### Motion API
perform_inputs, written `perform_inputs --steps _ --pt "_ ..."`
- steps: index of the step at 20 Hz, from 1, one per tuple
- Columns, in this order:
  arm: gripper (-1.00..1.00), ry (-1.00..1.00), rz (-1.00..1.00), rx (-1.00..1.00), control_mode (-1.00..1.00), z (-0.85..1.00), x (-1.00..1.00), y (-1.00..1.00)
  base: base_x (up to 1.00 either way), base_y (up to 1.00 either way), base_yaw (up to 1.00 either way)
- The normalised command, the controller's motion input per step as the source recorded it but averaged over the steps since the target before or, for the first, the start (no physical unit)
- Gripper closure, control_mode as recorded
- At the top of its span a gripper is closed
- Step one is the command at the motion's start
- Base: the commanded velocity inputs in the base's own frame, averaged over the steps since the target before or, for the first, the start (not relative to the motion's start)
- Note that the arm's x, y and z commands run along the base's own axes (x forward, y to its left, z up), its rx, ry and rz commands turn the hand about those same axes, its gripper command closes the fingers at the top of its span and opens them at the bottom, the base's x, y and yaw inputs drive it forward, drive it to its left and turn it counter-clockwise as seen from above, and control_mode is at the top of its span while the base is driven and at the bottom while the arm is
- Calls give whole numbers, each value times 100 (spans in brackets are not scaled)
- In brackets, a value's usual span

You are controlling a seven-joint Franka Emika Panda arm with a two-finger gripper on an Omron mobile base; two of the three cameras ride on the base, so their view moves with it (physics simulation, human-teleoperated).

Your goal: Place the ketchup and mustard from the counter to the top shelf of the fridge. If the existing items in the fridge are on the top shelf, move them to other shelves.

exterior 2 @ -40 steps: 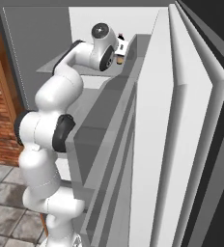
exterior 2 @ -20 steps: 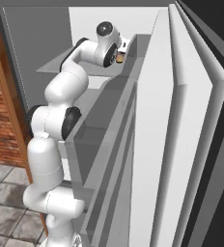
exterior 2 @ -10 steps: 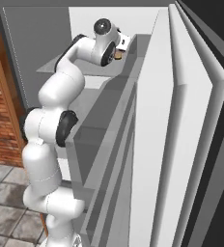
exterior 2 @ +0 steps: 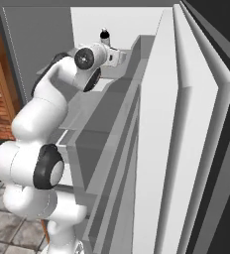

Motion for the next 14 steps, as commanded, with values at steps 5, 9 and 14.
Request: perform_inputs --steps 5,9,14 --pt "100 -44 0 0 -100 72 -100 25 0 0 0" --pt "100 -12 0 0 -100 92 -100 29 0 0 0" --pt "100 15 1 -3 -100 53 -100 8 0 0 0"
